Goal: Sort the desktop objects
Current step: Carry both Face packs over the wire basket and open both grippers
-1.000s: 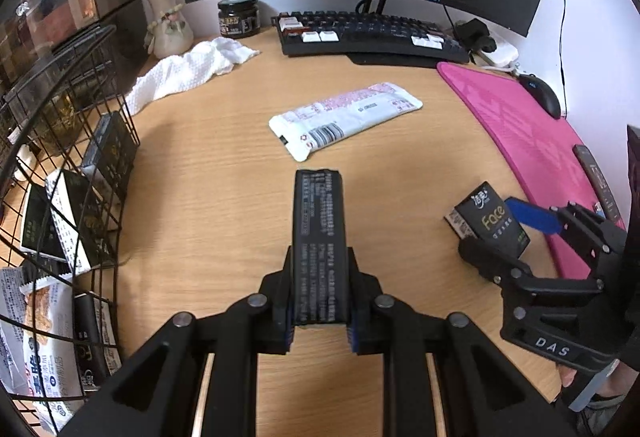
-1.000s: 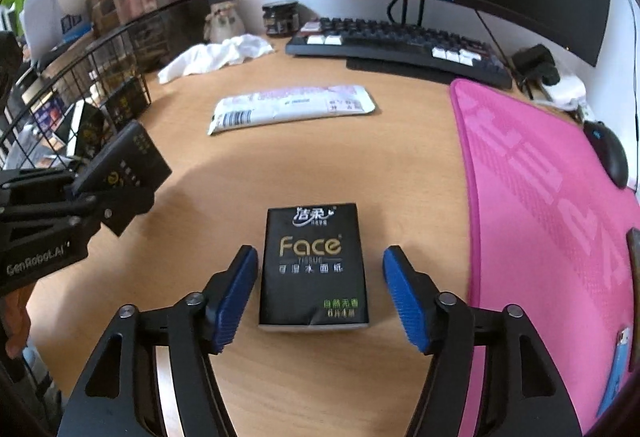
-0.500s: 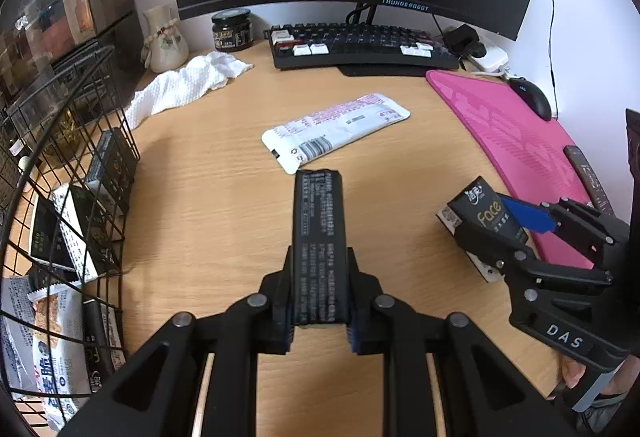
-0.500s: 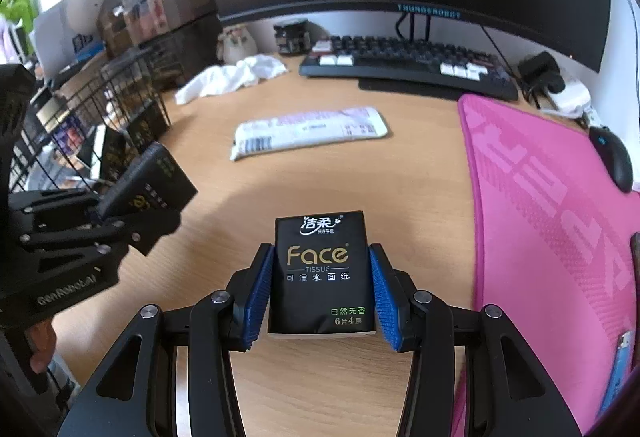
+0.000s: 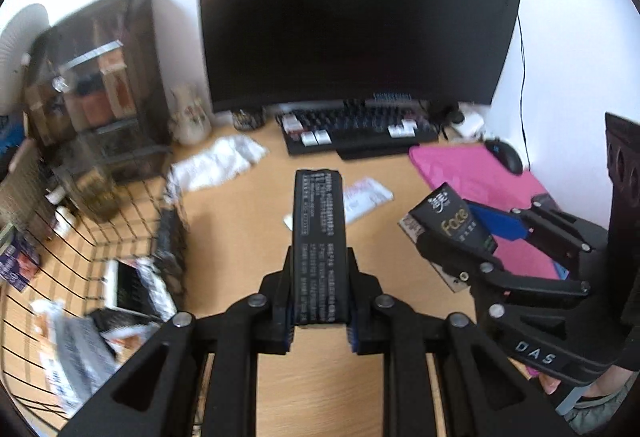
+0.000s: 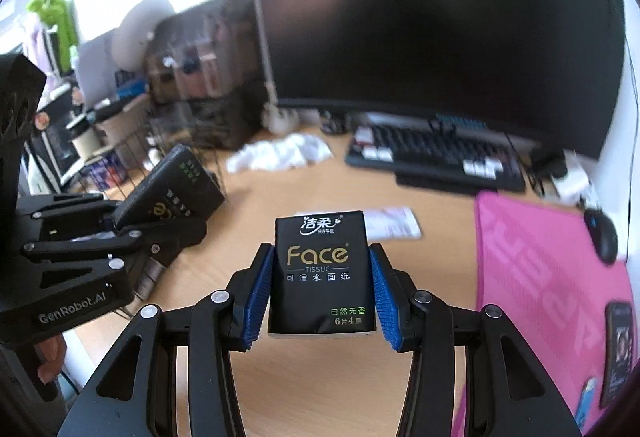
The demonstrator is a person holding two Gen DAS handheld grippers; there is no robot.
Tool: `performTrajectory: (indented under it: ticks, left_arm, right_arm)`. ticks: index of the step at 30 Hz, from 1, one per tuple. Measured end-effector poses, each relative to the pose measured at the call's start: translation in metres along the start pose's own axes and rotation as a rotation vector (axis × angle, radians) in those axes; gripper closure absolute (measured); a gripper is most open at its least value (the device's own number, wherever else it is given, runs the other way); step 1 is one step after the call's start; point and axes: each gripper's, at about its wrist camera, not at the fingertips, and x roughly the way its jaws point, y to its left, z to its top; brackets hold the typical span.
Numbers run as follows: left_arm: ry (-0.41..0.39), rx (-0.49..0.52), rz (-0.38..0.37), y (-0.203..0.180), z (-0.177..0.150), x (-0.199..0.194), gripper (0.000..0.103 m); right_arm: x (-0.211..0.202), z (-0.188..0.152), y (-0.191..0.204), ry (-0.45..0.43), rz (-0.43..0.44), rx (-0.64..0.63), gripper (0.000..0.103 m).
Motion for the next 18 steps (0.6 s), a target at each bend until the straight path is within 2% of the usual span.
performTrajectory:
  ticks: [3, 7, 11, 18]
  left_arm:
    - [-0.032, -0.019, 0.033, 0.021, 0.003, -0.019, 0.083]
    - [-0.057, -0.069, 0.102, 0.06, -0.001, -0.044, 0.083]
    - [-0.053, -0.124, 0.178, 0.101, -0.014, -0.058, 0.083]
    - [-0.028, -0.193, 0.231, 0.149, -0.034, -0.061, 0.083]
  right_arm:
    - [-0.002, 0.016, 0.022, -0.024, 0.03, -0.034, 0.057]
    - [0.001, 0.036, 0.062, -0.052, 0.119, -0.079, 0.057]
    - [0.01, 0.046, 0.104, -0.056, 0.223, -0.115, 0.057]
    - [0.03, 0.046, 0.167, -0.031, 0.291, -0.194, 0.057]
